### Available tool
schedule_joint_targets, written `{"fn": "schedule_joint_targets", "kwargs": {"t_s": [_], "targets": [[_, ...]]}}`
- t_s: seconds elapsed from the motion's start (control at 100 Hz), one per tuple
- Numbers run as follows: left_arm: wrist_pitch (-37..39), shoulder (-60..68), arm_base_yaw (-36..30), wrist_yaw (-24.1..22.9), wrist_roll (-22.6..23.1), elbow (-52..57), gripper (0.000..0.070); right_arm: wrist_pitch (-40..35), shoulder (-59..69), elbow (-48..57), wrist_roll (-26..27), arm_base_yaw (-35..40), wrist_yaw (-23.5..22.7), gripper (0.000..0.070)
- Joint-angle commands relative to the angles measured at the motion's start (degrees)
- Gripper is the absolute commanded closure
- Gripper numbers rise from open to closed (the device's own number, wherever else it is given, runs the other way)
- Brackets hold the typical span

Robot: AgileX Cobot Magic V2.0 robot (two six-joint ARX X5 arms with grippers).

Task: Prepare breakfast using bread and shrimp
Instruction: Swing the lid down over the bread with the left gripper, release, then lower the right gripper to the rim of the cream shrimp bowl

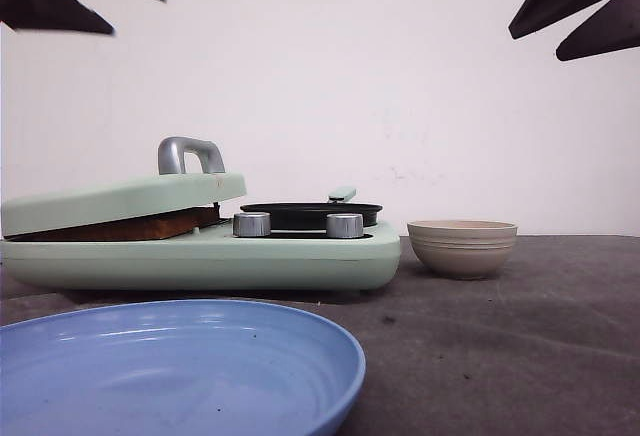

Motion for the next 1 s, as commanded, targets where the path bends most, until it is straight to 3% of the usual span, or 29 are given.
{"fn": "schedule_joint_targets", "kwargs": {"t_s": [0.0, 0.22, 0.43, 0.7, 0.99], "targets": [[-3.1, -2.3, 0.4, -0.4, 2.8, 1.2, 0.0305, 0.6, 0.2, 0.3, 1.4, 0.3, -0.2, 0.0362], [-15.8, -10.8, 1.0, -3.9, 9.3, 1.2, 0.0305, 0.4, 0.2, 0.3, 3.1, 0.3, -0.2, 0.0362], [-24.3, -17.0, 1.0, -10.7, 9.9, 1.1, 0.0305, 0.3, 0.2, 0.4, 7.3, 0.3, -0.8, 0.0362], [-27.4, -23.6, 1.0, -11.4, 11.3, 0.4, 0.0306, 0.3, 0.2, 0.4, 12.0, 0.2, -1.5, 0.0362], [-27.7, -31.0, 1.0, -13.5, 9.6, -5.1, 0.0306, 0.4, 0.2, 0.4, 12.1, 0.3, -1.5, 0.0362]]}}
